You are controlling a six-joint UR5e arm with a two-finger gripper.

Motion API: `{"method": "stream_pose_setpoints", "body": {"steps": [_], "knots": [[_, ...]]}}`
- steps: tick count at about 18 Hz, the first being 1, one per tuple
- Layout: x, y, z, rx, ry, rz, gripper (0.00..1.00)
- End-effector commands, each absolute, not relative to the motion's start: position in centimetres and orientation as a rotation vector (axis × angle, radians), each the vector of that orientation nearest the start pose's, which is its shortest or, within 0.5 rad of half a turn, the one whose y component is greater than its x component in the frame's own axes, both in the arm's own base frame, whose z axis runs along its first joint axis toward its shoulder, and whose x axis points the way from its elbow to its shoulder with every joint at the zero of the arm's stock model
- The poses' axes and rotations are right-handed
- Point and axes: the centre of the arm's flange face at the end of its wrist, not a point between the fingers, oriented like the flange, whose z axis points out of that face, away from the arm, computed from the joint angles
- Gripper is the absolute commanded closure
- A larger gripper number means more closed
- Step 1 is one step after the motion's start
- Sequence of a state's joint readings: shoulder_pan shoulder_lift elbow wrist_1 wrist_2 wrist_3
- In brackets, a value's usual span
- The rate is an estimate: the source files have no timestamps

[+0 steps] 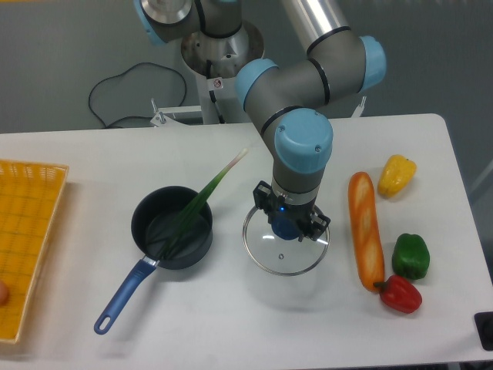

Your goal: Close the pot lid

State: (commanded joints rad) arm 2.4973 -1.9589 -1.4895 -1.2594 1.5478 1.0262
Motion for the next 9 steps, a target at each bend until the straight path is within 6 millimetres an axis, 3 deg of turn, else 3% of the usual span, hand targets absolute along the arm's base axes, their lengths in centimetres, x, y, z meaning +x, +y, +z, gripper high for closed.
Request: {"method": "stream_pose_setpoints", "body": {"steps": [9], "knots": [[-42.22, 48.78, 34.38, -3.115, 0.158, -0.007, 0.61]]}}
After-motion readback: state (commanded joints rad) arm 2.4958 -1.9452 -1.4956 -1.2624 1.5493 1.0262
